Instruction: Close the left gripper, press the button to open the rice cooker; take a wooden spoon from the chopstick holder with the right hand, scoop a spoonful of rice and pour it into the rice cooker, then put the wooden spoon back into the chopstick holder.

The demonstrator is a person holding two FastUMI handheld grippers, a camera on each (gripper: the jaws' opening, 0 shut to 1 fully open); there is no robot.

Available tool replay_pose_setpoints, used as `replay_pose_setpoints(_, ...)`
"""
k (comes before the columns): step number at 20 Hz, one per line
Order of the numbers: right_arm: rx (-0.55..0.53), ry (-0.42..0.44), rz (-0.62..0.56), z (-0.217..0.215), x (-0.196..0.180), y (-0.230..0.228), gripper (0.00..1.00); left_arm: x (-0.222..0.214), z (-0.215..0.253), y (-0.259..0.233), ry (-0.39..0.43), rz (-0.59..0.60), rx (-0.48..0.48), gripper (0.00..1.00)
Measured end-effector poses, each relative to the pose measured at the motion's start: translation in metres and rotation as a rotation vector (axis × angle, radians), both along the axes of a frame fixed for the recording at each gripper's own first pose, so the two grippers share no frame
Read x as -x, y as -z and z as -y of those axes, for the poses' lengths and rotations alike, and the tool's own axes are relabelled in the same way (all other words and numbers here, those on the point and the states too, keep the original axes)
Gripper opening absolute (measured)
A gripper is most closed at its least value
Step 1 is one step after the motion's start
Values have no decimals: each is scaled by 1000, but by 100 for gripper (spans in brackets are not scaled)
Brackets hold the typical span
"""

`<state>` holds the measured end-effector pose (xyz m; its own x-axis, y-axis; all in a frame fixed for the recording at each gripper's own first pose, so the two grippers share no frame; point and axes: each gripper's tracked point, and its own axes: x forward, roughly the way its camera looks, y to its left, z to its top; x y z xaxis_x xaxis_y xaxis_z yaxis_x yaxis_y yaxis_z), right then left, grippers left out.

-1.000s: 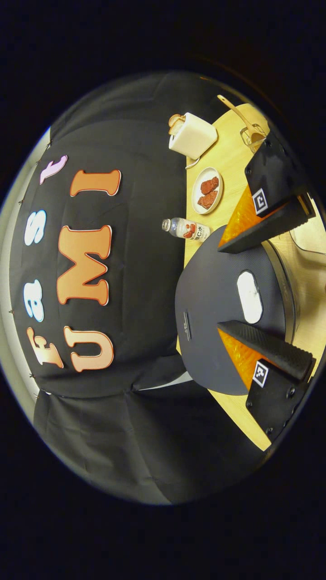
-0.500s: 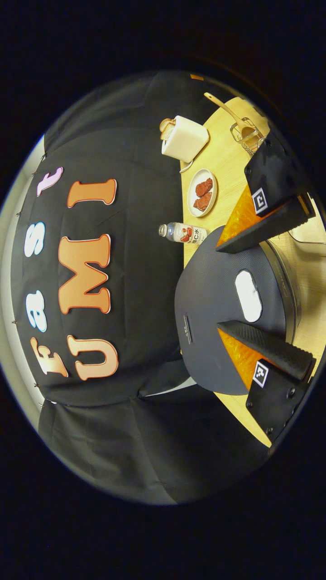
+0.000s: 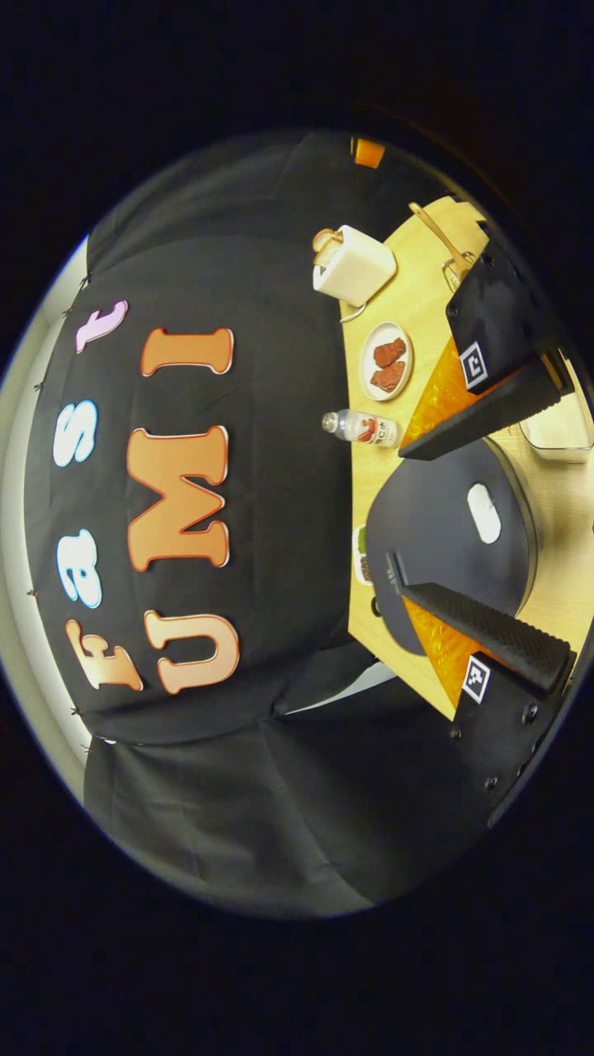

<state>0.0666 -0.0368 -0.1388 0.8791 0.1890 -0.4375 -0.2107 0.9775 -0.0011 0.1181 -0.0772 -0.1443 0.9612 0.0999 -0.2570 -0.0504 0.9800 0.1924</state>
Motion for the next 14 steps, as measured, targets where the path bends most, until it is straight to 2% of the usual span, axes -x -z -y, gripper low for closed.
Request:
replay_pose_setpoints(3,6,-22,54,-9,-12,-26,95,11,-2,-55,-4,58,68,100)
replay_pose_setpoints(4,6,-26,74,-13,-15,-37,95,16,-6,-76,-9,87,72,96)
replay_pose_setpoints(6,-5,-35,126,-19,-19,-63,95,35,-20,-116,-19,147,56,100)
replay_pose_setpoints(7,-7,-40,150,-22,-19,-75,100,42,-24,-132,-25,170,53,97)
replay_pose_setpoints(8,-10,-42,169,-24,-20,-84,95,49,-25,-146,-27,193,53,99)
replay_pose_setpoints(9,-16,-51,186,-28,-20,-94,95,55,-28,-161,-30,218,52,100)
replay_pose_setpoints(10,-19,-55,203,-31,-20,-101,100,62,-32,-172,-31,235,54,97)
replay_pose_setpoints(11,-15,-55,217,-31,-20,-109,100,69,-34,-182,-32,251,62,97)
replay_pose_setpoints(12,-6,-53,232,-30,-19,-114,95,72,-35,-188,-29,263,77,96)
replay_pose_setpoints(14,7,-56,263,-30,-19,-123,95,77,-40,-198,-26,287,106,96)
